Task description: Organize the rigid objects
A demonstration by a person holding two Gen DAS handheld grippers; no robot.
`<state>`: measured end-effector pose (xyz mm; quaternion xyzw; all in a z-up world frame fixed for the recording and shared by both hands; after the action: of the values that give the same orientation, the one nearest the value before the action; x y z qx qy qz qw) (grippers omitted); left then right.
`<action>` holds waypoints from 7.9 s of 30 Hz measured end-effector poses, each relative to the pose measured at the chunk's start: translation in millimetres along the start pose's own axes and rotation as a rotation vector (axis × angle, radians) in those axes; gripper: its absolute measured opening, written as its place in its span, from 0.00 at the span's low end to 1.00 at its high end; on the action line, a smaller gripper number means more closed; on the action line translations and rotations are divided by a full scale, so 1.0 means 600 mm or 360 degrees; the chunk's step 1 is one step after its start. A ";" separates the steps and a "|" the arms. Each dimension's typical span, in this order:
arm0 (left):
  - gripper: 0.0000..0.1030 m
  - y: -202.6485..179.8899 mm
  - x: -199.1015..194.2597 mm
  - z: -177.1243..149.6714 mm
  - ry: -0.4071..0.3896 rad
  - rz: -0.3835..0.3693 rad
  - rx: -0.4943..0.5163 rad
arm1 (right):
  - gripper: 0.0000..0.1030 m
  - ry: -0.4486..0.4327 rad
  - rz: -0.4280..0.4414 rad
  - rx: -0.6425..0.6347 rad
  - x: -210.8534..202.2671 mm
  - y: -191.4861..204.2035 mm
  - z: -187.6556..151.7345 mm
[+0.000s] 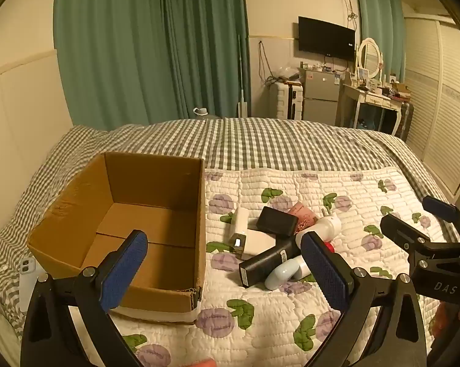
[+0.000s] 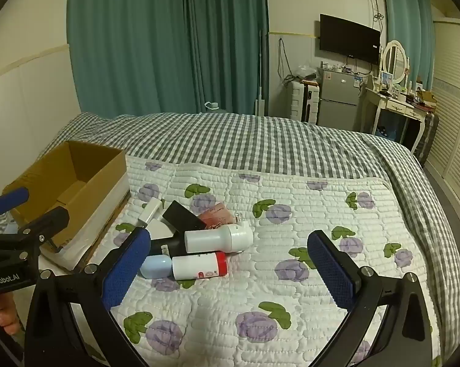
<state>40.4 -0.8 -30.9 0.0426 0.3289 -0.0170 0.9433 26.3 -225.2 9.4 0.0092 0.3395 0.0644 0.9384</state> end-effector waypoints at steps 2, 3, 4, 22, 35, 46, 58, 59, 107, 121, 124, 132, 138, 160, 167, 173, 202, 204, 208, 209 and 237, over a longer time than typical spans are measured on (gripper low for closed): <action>1.00 -0.002 0.001 -0.002 0.0011 -0.0004 0.0007 | 1.00 -0.0005 -0.0004 -0.0012 0.000 0.001 0.000; 1.00 0.003 0.003 0.002 0.0023 0.0003 -0.0005 | 1.00 0.0000 -0.0006 -0.0012 0.001 0.001 -0.001; 1.00 0.001 0.004 0.003 0.0025 0.0005 -0.0006 | 1.00 0.0006 -0.0003 -0.0011 0.001 0.001 -0.001; 1.00 0.001 0.007 0.000 0.0012 0.0010 -0.0016 | 1.00 -0.0004 -0.0011 -0.0001 0.001 -0.003 0.000; 1.00 0.001 0.007 0.001 0.0012 0.0010 -0.0017 | 1.00 -0.0008 -0.0005 -0.0001 -0.002 -0.004 -0.002; 1.00 0.004 0.005 0.004 0.0010 0.0003 -0.0015 | 1.00 -0.0003 0.0000 0.0001 -0.001 -0.004 -0.003; 1.00 0.004 0.005 0.002 0.0011 0.0005 -0.0017 | 1.00 -0.0022 -0.0023 0.0025 -0.001 -0.012 -0.005; 1.00 0.004 0.005 0.004 0.0012 0.0006 -0.0018 | 1.00 -0.0022 -0.0022 0.0026 -0.002 -0.012 -0.005; 0.96 -0.143 0.160 -0.112 0.0363 0.0020 0.0084 | 1.00 0.0311 -0.0012 0.0144 0.103 -0.160 -0.060; 0.56 -0.117 0.200 -0.123 0.0495 0.0085 0.0079 | 1.00 0.0351 -0.0012 0.0090 0.116 -0.128 -0.070; 0.20 -0.123 0.193 -0.129 0.0519 0.0072 0.0109 | 1.00 0.0368 -0.0025 0.0074 0.121 -0.124 -0.075; 0.13 -0.129 0.193 -0.134 0.0548 -0.0047 0.0107 | 1.00 0.0384 -0.0018 0.0059 0.126 -0.118 -0.079; 0.47 -0.153 0.190 -0.132 0.0530 -0.0138 0.0182 | 1.00 0.0393 -0.0030 0.0082 0.128 -0.124 -0.082; 0.18 -0.159 0.176 -0.101 0.0451 -0.0247 0.0242 | 1.00 0.0393 0.0006 0.0054 0.138 -0.113 -0.084; 0.18 -0.148 0.176 -0.099 0.0433 -0.0196 0.0249 | 1.00 0.0468 0.0137 -0.0085 0.178 -0.055 -0.085; 0.01 -0.124 0.160 -0.082 0.0382 -0.0122 0.0221 | 1.00 0.0574 0.0253 -0.0117 0.216 -0.018 -0.105; 0.35 -0.160 0.242 -0.125 0.0714 -0.0164 0.0186 | 0.75 0.0491 0.0131 0.0198 0.213 -0.100 -0.105; 0.30 -0.163 0.237 -0.122 0.0691 -0.0150 0.0200 | 0.75 0.0484 0.0140 0.0207 0.209 -0.104 -0.108; 0.25 -0.164 0.215 -0.115 0.0654 -0.0127 0.0220 | 0.75 0.0470 0.0149 0.0212 0.199 -0.109 -0.106; 0.25 -0.162 0.208 -0.109 0.0638 -0.0120 0.0209 | 0.75 0.0461 0.0136 0.0204 0.193 -0.111 -0.103; 0.23 0.140 0.005 0.099 0.0175 0.0104 0.0115 | 0.75 0.0013 0.0505 -0.0251 0.021 0.228 0.179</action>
<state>85.0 77.3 19.4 0.0881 0.3777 0.0043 0.9217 88.8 -84.8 92.1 -0.0113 0.3314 0.2382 0.9128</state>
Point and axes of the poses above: each gripper's, at about its wrist camera, not at the fingertips, and x roughly the way its jaws point, y to its left, z to its top, the point moved 5 cm from there along x, roughly the way its jaws point, and after that the axes turned 2 degrees about y, right-handed, at the moved point
